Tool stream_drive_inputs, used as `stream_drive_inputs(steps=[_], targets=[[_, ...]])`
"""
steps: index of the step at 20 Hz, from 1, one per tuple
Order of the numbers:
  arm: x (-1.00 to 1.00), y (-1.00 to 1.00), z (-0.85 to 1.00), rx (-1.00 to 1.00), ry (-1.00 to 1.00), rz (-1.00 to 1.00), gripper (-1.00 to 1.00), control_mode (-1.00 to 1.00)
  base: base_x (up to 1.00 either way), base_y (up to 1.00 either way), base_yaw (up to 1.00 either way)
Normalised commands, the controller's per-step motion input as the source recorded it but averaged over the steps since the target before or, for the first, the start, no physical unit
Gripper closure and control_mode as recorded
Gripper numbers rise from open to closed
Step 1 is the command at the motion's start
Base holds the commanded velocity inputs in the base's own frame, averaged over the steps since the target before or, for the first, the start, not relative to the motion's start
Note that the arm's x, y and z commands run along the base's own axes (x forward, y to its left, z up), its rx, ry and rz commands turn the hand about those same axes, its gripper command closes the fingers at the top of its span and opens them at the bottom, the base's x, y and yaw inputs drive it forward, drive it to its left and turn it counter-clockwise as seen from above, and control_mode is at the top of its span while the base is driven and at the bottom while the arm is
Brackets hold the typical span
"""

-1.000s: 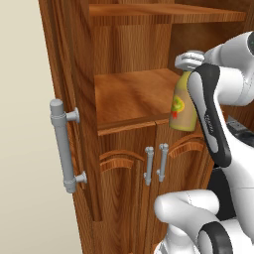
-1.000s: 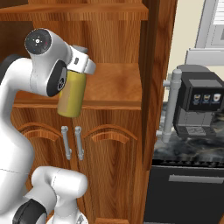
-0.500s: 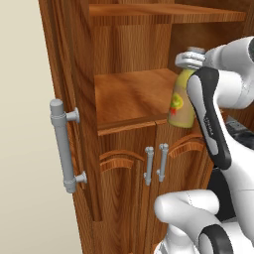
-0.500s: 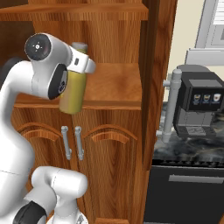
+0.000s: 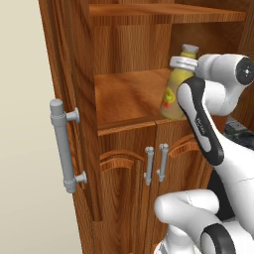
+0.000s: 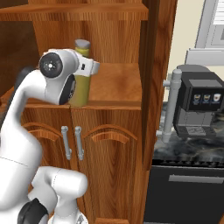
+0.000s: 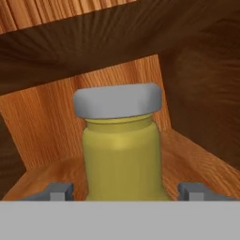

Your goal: Pick the juice, can, bottled drink from the counter and place them in the open cabinet.

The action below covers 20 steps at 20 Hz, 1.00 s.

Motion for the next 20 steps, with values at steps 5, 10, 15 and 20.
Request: stream_drive_inputs(steps=[5, 10, 15, 20], targets=[[0.62, 0.0, 0.0, -0.05, 0.0, -0.01, 1.0, -1.0, 0.0, 0.0, 0.0], [0.78, 0.0, 0.0, -0.04, 0.01, -0.04, 1.0, -1.0, 0.0, 0.0, 0.0], [0.7, 0.0, 0.0, -0.03, 0.0, -0.05, 1.0, -1.0, 0.0, 0.0, 0.0], [0.75, 0.0, 0.0, -0.02, 0.01, -0.06, 1.0, -1.0, 0.0, 0.0, 0.0]])
